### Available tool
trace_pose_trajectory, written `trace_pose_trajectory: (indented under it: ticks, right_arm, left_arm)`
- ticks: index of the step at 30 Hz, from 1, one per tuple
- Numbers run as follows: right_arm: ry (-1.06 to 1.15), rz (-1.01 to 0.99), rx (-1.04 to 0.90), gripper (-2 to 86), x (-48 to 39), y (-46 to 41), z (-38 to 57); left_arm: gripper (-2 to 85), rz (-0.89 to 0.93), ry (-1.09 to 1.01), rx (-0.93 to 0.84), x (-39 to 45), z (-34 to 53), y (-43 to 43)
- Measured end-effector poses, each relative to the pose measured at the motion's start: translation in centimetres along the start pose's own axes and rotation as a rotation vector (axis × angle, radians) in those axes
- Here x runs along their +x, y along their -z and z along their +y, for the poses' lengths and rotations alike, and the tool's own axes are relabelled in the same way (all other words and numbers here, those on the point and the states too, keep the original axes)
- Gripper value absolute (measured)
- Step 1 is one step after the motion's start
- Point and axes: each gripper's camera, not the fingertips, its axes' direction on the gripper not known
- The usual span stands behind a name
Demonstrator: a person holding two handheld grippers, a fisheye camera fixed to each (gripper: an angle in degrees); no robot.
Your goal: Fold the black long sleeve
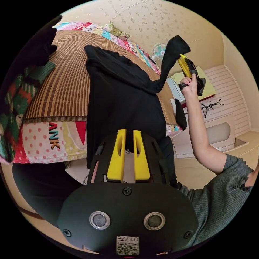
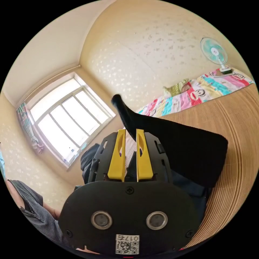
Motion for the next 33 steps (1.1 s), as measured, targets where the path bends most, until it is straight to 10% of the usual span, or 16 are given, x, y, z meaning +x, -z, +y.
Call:
trace_pose_trajectory:
  ticks: [14,33]
  right_arm:
    - [-0.216,0.259,-0.304,9.6,4.6,5.2,22.8]
    - [-0.193,0.479,-1.031,14.0,4.7,-4.6,34.0]
  left_arm:
    - [17.9,-0.103,0.037,-0.440,-8.3,-2.1,-0.6]
    - [-0.3,0.118,0.014,-0.610,-9.3,-1.3,-0.4]
